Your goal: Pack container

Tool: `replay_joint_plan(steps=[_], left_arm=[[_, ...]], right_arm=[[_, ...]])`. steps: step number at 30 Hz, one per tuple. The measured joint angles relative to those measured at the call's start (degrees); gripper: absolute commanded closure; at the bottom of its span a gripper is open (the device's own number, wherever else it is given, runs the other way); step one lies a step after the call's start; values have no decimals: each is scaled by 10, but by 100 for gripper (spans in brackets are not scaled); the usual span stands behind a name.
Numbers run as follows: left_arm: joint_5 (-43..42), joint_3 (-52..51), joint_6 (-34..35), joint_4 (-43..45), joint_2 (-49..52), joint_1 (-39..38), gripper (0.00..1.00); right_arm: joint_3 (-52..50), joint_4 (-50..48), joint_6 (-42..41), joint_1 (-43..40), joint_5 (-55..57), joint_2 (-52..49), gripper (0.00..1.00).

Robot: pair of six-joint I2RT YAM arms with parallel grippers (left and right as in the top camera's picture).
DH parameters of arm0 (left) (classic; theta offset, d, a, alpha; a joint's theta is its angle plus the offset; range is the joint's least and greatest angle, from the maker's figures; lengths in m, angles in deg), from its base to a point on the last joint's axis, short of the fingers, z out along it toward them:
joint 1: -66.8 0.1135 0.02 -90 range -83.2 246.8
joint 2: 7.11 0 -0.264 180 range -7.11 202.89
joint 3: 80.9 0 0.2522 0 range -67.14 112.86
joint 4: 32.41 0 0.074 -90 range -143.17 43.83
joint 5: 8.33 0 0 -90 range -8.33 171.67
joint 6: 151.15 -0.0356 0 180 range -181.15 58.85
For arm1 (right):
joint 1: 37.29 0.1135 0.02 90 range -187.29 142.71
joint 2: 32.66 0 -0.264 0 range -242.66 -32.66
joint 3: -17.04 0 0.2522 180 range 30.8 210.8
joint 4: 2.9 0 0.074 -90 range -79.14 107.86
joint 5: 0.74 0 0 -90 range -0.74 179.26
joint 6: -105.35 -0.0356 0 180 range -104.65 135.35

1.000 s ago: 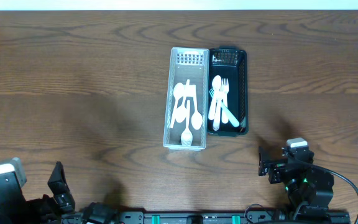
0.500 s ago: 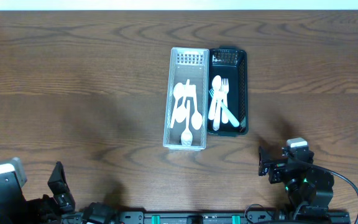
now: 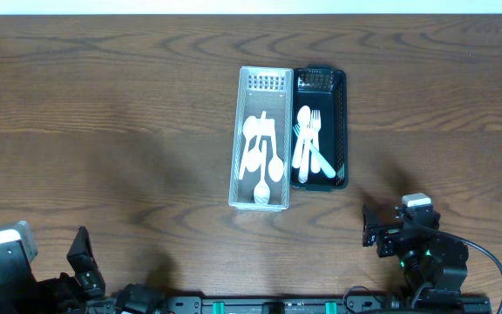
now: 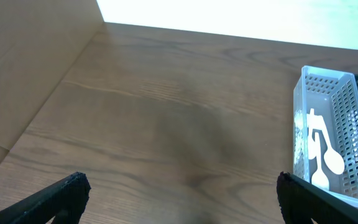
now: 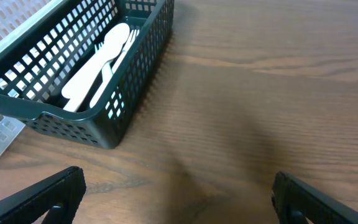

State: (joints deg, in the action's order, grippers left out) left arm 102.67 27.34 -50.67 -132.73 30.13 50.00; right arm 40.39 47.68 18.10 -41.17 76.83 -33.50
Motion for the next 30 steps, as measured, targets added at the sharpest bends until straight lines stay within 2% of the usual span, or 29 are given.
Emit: replay_joint_plan(steps=[6,10,15,21,25,30], left_arm=[[5,-10,-2,21,-1,11,2],[9,-74,-2,121,-12,56,2],[-19,-236,1,315,-44,133,2],[-47,-450,4,488,-119,153,2],[-57,-576,5,557,-186,155,2],[-61,-695,5,588,-275,155,2]], right_arm=[[0,0,0,0,0,0,1],[0,-1,0,0,0,0,1],[-1,-1,0,0,-1,0,1],[-1,-1,0,0,-2,0,1],[-1,-1,0,0,-2,1,1],[-1,-1,0,0,-2,1,1]])
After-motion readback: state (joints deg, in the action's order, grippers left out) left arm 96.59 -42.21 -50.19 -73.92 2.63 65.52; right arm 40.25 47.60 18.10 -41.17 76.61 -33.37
